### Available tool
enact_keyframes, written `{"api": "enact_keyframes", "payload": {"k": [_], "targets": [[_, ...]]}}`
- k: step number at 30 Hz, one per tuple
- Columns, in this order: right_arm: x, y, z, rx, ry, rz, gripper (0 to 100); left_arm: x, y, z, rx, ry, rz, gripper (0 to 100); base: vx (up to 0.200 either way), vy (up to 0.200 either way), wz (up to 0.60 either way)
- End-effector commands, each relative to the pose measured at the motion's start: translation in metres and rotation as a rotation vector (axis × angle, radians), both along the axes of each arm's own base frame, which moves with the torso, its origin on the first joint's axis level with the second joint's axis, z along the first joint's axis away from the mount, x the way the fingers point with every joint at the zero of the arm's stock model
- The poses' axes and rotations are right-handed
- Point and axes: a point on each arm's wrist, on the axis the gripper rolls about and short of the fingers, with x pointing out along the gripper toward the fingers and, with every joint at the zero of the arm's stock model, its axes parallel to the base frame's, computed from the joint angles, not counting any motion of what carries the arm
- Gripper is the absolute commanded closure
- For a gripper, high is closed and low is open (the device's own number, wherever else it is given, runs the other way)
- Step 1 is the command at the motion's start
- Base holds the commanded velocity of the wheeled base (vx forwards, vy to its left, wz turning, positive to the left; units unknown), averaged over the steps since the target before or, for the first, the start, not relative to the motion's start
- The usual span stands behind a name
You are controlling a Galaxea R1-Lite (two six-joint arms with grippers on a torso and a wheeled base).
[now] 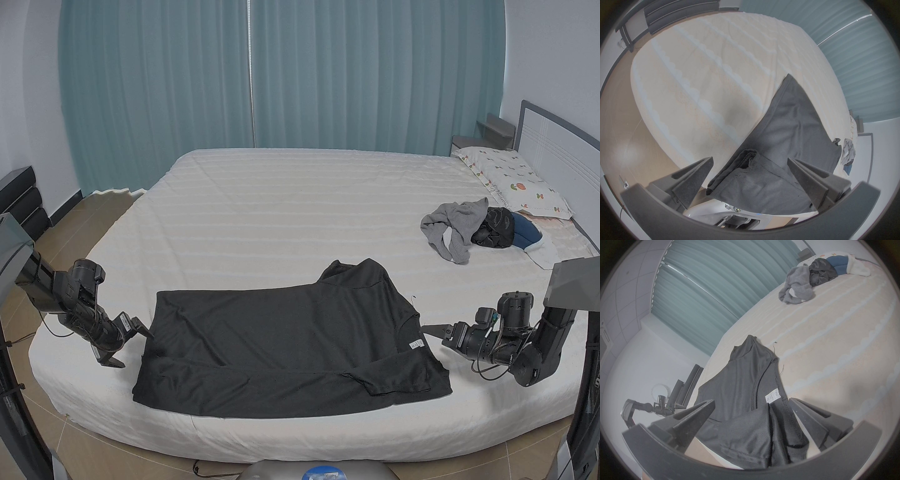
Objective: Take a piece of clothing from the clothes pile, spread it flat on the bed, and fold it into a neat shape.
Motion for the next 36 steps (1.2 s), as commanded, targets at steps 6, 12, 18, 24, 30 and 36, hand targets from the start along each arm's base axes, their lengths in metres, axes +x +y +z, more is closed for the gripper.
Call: {"api": "enact_keyframes", "payload": {"k": [6, 12, 18, 24, 30, 36], "targets": [[-0.026, -0.003, 0.028, 0.214, 0.055, -0.109, 0, -0.02, 0.006, 0.02, -0.09, -0.051, 0.106, 0, 0.0, 0.0, 0.0], [-0.032, -0.004, 0.016, 0.277, 0.079, -0.134, 0, -0.034, 0.001, 0.01, -0.146, -0.034, 0.105, 0, 0.0, 0.0, 0.0], [-0.034, -0.003, 0.008, 0.284, 0.111, -0.136, 0, -0.035, 0.002, 0.006, -0.117, -0.095, 0.132, 0, 0.0, 0.0, 0.0], [-0.036, -0.003, 0.006, 0.283, 0.123, -0.136, 0, -0.035, 0.002, 0.005, -0.138, -0.089, 0.139, 0, 0.0, 0.0, 0.0], [-0.036, -0.003, 0.006, 0.283, 0.123, -0.136, 0, -0.034, 0.002, 0.004, -0.141, -0.09, 0.137, 0, 0.067, 0.0, 0.0], [-0.038, -0.002, 0.006, 0.282, 0.128, -0.132, 0, -0.035, 0.0, 0.004, -0.145, -0.083, 0.132, 0, 0.133, 0.0, 0.0]]}}
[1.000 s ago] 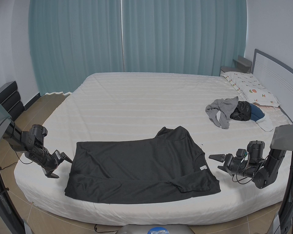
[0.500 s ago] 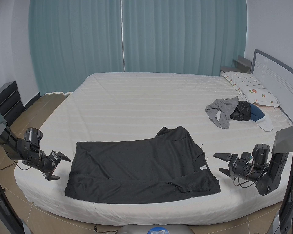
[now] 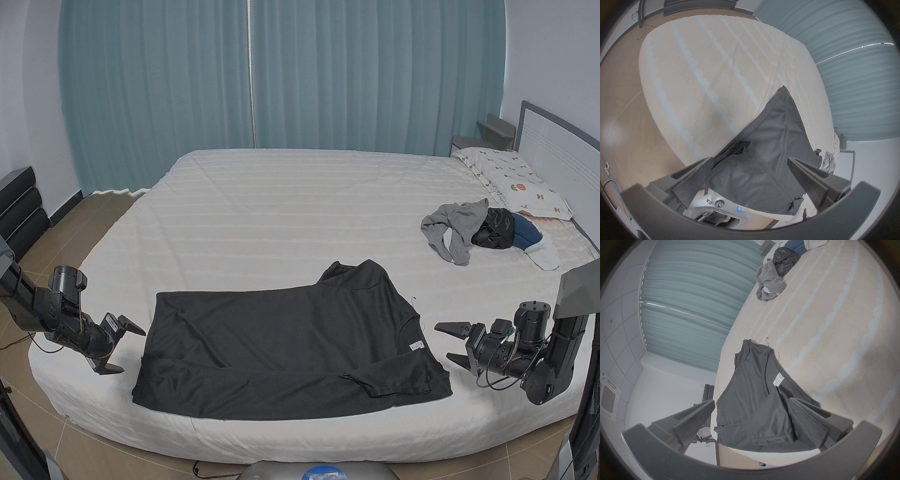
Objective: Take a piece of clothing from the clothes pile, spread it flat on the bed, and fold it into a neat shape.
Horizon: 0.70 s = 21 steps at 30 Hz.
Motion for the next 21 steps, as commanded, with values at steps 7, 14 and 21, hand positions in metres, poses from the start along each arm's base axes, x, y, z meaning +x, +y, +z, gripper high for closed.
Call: {"api": "enact_keyframes", "payload": {"k": [7, 14, 21], "targets": [[-0.0009, 0.0007, -0.001, 0.0, 0.006, 0.003, 0, -0.001, -0.0011, -0.0014, -0.001, 0.007, 0.001, 0, 0.0, 0.0, 0.0], [-0.0009, 0.0006, -0.0016, -0.001, 0.009, 0.001, 0, 0.0002, 0.001, -0.0006, -0.018, 0.007, 0.028, 0, 0.0, 0.029, 0.0], [-0.0006, 0.0007, -0.0015, -0.001, 0.007, 0.001, 0, -0.0018, 0.0005, 0.0015, -0.018, 0.006, 0.028, 0, 0.0, 0.2, 0.0]]}}
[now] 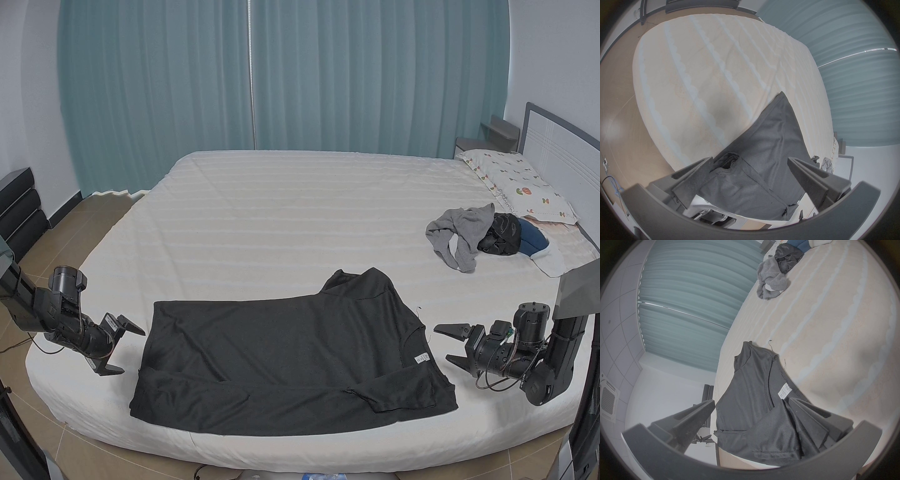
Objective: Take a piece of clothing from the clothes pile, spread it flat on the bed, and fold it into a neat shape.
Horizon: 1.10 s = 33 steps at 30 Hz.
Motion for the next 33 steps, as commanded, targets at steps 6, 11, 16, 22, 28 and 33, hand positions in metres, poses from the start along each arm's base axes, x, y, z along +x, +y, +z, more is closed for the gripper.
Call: {"api": "enact_keyframes", "payload": {"k": [6, 11, 16, 22, 28, 33], "targets": [[0.001, 0.0, -0.001, 0.0, 0.0, 0.0, 0, 0.0, -0.002, 0.005, 0.002, -0.017, -0.007, 0, 0.0, 0.033, 0.0], [0.003, -0.002, 0.0, 0.0, -0.008, -0.006, 0, 0.009, -0.01, 0.007, 0.006, -0.037, -0.036, 0, 0.0, 0.0, 0.0], [0.004, -0.002, -0.006, 0.0, 0.009, -0.009, 0, 0.034, -0.02, 0.015, 0.018, -0.1, -0.08, 0, 0.0, 0.0, 0.0], [0.005, -0.002, -0.013, -0.001, 0.032, -0.009, 0, 0.076, -0.029, 0.001, 0.02, -0.128, -0.12, 0, 0.0, 0.0, 0.0], [0.007, -0.003, -0.02, -0.001, 0.047, -0.01, 0, 0.118, -0.042, -0.022, 0.038, -0.209, -0.174, 0, 0.0, 0.0, 0.0], [0.007, -0.005, -0.025, 0.01, 0.063, 0.003, 0, 0.147, -0.04, -0.035, 0.091, -0.342, -0.241, 0, 0.0, 0.0, 0.0]]}}
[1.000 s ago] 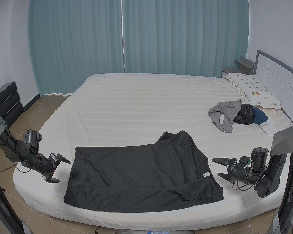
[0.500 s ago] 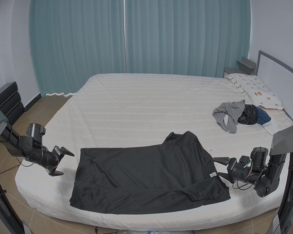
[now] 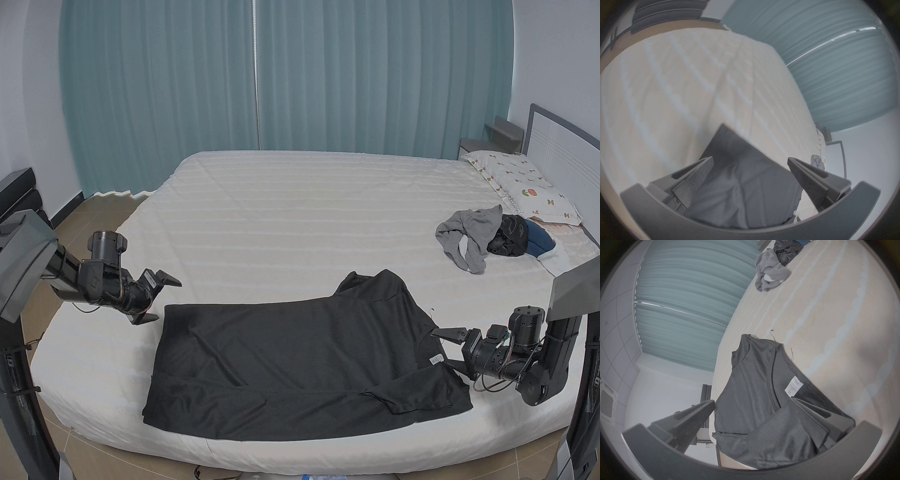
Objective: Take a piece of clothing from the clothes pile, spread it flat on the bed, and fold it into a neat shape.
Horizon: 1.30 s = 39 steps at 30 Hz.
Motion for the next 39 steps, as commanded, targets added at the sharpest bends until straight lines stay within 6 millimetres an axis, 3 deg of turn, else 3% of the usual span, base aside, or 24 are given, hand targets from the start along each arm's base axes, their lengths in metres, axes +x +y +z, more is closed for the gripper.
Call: {"api": "enact_keyframes", "payload": {"k": [1, 8, 29, 30, 39], "targets": [[0.0, -0.002, -0.01, 0.007, 0.028, 0.007, 0, 0.027, -0.004, -0.037, 0.037, -0.027, -0.06, 0, 0.0, 0.0, 0.0], [-0.001, -0.001, -0.011, 0.008, 0.022, 0.013, 0, 0.041, 0.006, -0.061, 0.109, -0.098, -0.097, 0, 0.0, 0.0, 0.0], [-0.002, 0.0, -0.011, 0.008, 0.023, 0.016, 0, 0.034, 0.018, -0.069, 0.121, -0.176, -0.056, 0, 0.0, 0.0, 0.0], [-0.002, 0.0, -0.011, 0.008, 0.023, 0.016, 0, 0.034, 0.018, -0.071, 0.121, -0.173, -0.056, 100, 0.0, 0.0, 0.0], [-0.001, 0.0, -0.011, 0.008, 0.02, 0.016, 0, 0.035, 0.019, -0.075, 0.131, -0.17, -0.043, 100, 0.0, 0.0, 0.0]]}}
